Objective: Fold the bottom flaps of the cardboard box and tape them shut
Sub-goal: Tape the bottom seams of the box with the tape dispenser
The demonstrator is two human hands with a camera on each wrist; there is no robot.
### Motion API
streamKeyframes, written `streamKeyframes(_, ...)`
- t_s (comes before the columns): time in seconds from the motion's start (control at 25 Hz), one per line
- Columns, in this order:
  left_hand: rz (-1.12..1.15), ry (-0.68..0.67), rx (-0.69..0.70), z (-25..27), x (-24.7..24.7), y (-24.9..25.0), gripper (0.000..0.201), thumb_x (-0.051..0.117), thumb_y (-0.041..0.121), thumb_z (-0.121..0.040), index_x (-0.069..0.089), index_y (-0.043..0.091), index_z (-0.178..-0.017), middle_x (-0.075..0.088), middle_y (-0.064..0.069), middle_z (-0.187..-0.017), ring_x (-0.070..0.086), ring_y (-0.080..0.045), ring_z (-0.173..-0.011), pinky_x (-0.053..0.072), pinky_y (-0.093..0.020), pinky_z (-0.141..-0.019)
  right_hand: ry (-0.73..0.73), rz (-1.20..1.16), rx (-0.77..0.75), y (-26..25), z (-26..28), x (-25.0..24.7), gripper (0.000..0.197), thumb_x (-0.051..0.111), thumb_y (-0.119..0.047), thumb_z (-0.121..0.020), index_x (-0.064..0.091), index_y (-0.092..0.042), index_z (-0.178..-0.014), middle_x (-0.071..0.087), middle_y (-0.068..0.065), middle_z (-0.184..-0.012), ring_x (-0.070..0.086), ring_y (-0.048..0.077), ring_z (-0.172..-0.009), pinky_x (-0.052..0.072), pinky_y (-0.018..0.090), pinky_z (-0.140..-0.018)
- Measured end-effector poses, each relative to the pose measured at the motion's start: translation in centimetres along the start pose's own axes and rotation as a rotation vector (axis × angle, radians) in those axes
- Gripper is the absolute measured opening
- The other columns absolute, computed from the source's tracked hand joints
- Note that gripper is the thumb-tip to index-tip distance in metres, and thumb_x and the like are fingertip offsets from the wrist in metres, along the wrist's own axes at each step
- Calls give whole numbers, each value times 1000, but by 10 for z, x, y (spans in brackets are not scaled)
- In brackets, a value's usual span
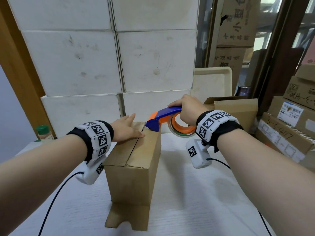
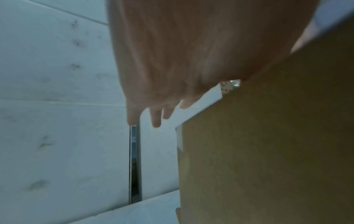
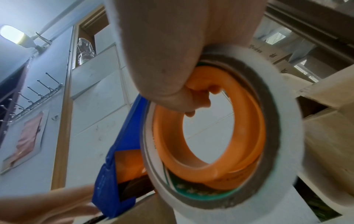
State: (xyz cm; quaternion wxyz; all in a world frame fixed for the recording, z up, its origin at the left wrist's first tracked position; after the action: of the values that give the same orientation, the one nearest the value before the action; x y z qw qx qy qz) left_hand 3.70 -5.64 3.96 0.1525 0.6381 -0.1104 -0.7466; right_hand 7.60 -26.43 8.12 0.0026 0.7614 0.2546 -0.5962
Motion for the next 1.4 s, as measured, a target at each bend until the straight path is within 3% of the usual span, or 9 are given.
streamKeyframes(0.12,-127,16,111,2,2,13,75,47,41,-94,1,26,-152,8,1,-160,10,-19,-148,4,-38,-121,4,13,5,0,-1,-1,56,43,4,-88,59,-32,-127,42,-5,-103,48,23,-110,41,31,-89)
streamKeyframes(0.28,-141,-69,136,5,11,15,60,34,33,-100,7,23,-152,7,3,-160,7,-15,-148,2,-35,-121,1,17,7,1,1,-1,55,44,3,-88,58,-32,-128,42,-5,-103,48,23,-111,41,31,-89)
streamKeyframes(0.44,-192,-62,147,16,14,25,50,27,26,-102,16,13,-149,17,-6,-156,11,-17,-146,7,-37,-118,-5,5,11,-1,1,0,54,44,3,-89,58,-32,-128,42,-4,-104,48,22,-110,42,32,-90)
streamKeyframes(0.72,-264,-79,123,8,21,15,56,22,34,-102,0,22,-152,-8,-7,-160,-9,-19,-148,1,-47,-120,12,0,23,-1,1,-1,53,46,3,-88,59,-31,-127,46,-3,-106,49,19,-105,41,29,-86)
streamKeyframes(0.96,-265,-62,136,8,22,17,53,22,31,-102,4,23,-151,-3,-8,-160,-6,-21,-148,5,-54,-118,43,-8,-3,-5,2,-10,54,44,5,-87,62,-29,-125,55,-2,-116,50,18,-105,40,26,-84)
streamKeyframes(1.16,-306,-44,127,4,26,13,54,17,41,-101,3,27,-151,-7,-6,-160,-9,-21,-148,3,-56,-117,22,-11,29,2,3,-3,56,43,6,-87,60,-30,-126,45,-6,-102,46,15,-98,39,28,-85)
streamKeyframes(1.4,-337,-25,130,3,29,10,58,14,50,-98,0,30,-151,-7,-3,-160,-9,-19,-148,5,-52,-118,6,-14,38,9,4,-2,58,43,8,-87,59,-31,-127,47,-5,-105,43,14,-95,40,29,-83)
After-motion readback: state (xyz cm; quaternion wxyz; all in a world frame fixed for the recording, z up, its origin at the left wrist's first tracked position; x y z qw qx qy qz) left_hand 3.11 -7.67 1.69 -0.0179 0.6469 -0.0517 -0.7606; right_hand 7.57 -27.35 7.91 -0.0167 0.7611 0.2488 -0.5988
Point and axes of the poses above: each hand's wrist, its own z-axis away from the middle knuckle, its own x-axis out of the palm, y = z × x, the point moved 3 cm from there along -z, towards the middle knuckle
